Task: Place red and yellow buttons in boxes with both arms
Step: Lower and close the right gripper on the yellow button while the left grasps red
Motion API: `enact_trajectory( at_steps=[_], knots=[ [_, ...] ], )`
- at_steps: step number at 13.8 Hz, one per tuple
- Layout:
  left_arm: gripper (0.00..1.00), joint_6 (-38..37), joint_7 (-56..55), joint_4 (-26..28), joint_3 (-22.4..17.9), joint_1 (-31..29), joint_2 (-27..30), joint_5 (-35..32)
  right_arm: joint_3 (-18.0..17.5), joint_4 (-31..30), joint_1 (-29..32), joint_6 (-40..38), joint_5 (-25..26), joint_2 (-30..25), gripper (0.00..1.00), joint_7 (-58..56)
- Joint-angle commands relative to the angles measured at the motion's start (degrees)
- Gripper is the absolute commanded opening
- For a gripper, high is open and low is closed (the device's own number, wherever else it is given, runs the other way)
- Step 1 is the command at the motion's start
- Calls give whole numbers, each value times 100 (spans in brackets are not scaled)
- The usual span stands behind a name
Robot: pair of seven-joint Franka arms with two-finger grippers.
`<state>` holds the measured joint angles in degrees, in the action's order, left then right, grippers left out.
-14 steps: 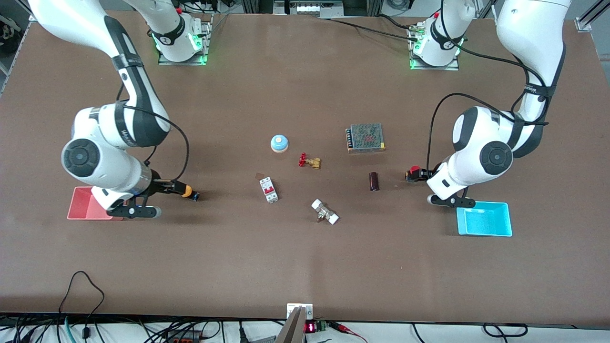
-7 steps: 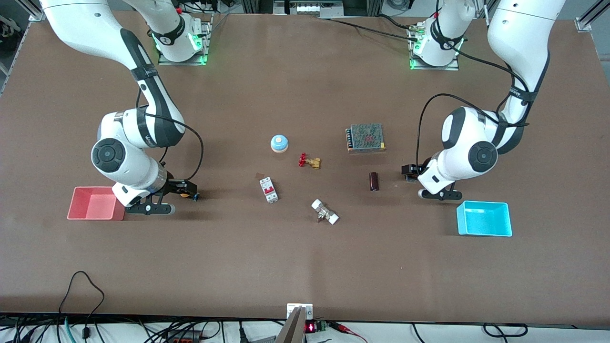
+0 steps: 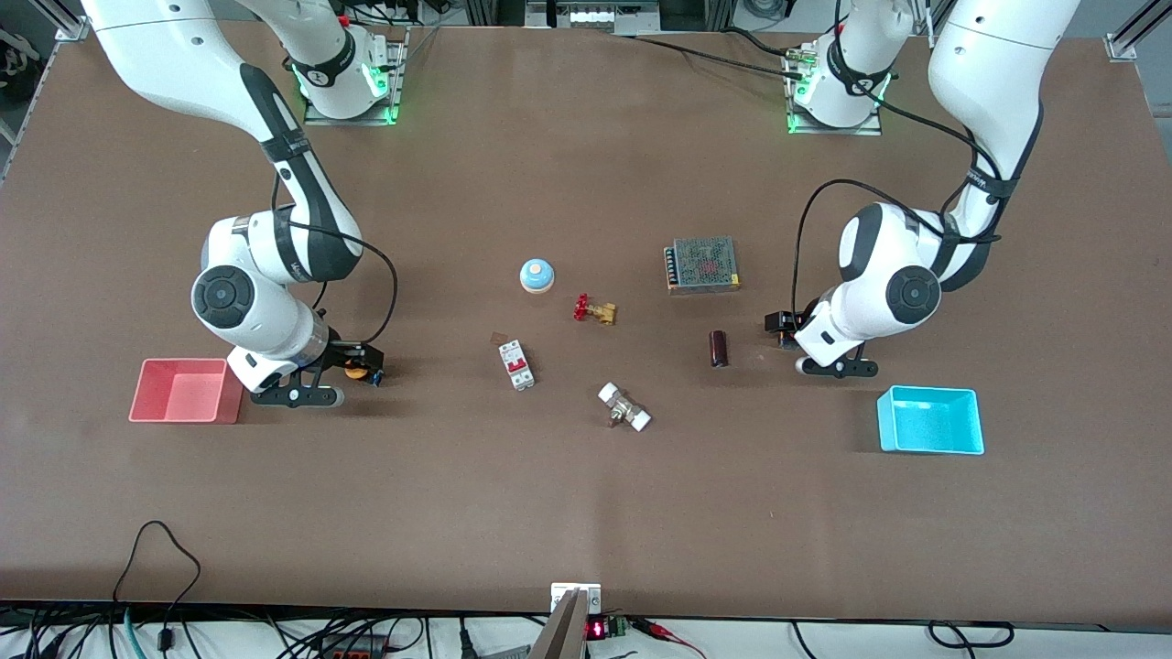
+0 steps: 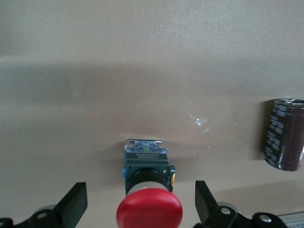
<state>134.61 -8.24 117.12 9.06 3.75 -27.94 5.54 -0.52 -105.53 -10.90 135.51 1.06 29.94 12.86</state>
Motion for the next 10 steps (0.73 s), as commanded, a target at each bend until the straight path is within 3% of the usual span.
enact_trajectory(
  at_steps=[1, 2, 5, 7, 10],
  knots=[
    [100, 197, -2, 22, 43, -15, -62, 105, 8, -2, -17, 151, 78, 65, 100, 24],
    [96, 206, -2, 22, 86, -15, -88, 105, 8, 6, -17, 160, 78, 91, 100, 15],
    [71, 206, 24, 13, 113, -6, -89, 88, 8, 6, -26, 283, 78, 179, 100, 41],
    [53, 206, 33, 13, 113, -6, -80, 79, 8, 6, -61, 274, 78, 188, 89, 33],
    [33, 206, 59, 13, 113, -6, -54, 79, 8, 15, -61, 274, 78, 188, 72, 15]
  ],
)
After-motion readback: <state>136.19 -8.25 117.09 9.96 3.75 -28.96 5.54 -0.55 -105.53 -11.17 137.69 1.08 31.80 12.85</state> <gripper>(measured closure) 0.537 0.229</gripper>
